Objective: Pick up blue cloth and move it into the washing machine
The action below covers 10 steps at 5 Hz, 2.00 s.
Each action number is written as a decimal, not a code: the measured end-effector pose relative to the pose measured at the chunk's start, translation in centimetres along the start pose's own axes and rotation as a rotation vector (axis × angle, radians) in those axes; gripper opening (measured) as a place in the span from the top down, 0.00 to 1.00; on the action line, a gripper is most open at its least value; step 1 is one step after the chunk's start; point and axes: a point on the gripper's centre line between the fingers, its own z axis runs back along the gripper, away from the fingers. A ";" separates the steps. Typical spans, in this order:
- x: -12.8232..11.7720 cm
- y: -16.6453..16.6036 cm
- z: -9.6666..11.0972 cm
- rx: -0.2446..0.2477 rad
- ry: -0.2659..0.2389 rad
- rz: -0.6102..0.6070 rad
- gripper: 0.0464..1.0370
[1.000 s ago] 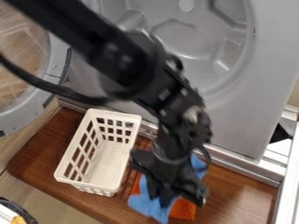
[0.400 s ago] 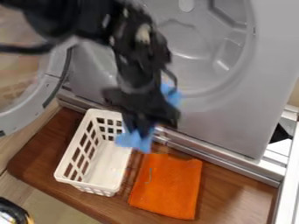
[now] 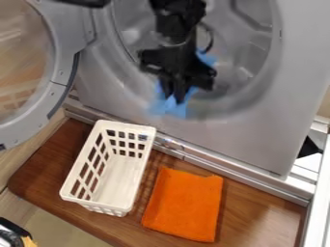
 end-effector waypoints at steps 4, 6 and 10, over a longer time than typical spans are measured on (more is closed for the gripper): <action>6.3 -1.3 -5.8 -0.050 0.040 -0.034 0.45; 4.5 -2.3 -4.9 -0.059 0.043 -0.049 0.04; -0.7 -3.1 1.6 -0.056 0.091 -0.114 0.04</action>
